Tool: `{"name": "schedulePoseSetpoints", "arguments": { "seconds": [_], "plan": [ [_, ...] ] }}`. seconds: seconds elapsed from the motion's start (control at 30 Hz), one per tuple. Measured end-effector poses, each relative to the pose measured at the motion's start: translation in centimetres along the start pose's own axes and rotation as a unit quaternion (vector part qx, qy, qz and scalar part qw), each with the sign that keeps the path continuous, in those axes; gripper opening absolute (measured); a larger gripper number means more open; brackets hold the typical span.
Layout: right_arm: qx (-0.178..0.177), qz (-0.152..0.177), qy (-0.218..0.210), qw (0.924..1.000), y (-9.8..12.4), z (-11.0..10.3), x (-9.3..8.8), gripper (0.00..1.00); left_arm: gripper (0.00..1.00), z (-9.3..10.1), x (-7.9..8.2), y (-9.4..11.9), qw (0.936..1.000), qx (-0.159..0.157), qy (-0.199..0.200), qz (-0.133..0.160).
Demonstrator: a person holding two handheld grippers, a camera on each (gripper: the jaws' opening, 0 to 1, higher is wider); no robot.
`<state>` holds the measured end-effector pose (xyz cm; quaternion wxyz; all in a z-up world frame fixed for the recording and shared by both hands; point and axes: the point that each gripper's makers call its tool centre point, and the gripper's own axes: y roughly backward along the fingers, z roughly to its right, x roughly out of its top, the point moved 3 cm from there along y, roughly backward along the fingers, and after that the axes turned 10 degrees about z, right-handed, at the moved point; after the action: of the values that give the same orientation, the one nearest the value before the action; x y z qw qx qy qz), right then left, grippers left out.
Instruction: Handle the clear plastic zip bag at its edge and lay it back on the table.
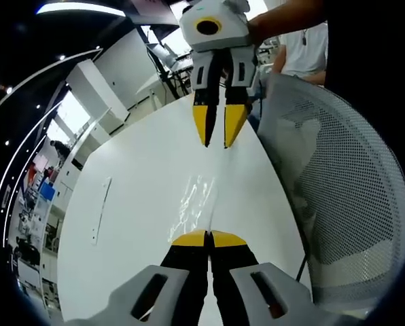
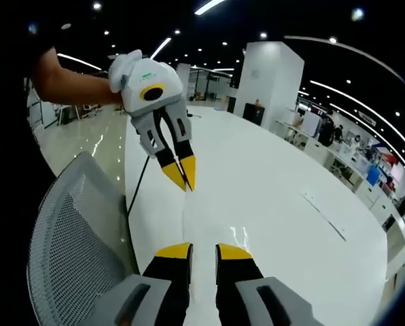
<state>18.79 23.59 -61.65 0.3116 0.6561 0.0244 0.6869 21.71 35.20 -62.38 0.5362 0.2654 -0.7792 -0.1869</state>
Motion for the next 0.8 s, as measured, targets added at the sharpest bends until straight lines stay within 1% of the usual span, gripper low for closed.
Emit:
{"name": "schedulePoseSetpoints", "arguments": {
  "seconds": [0.17, 0.33, 0.67, 0.8],
  "plan": [
    [0.006, -0.003, -0.003, 1.0000, -0.3, -0.3, -0.3, 0.10, 0.00, 0.1, 0.2, -0.2, 0.9999, -0.001, 0.011, 0.005],
    [0.011, -0.010, -0.004, 0.9999, -0.6, -0.6, -0.7, 0.09, 0.00, 0.0, 0.6, -0.3, 0.9999, 0.000, 0.014, 0.009],
    [0.016, -0.016, -0.012, 0.9997, -1.0, -1.2, -1.5, 0.00, 0.00, -0.1, 1.4, -0.6, 0.9996, 0.001, 0.018, 0.021],
    [0.018, -0.017, -0.012, 0.9996, -1.0, -1.3, -1.7, 0.00, 0.00, 0.0, 1.5, -0.6, 0.9997, -0.001, 0.016, 0.020]
  ]
}}
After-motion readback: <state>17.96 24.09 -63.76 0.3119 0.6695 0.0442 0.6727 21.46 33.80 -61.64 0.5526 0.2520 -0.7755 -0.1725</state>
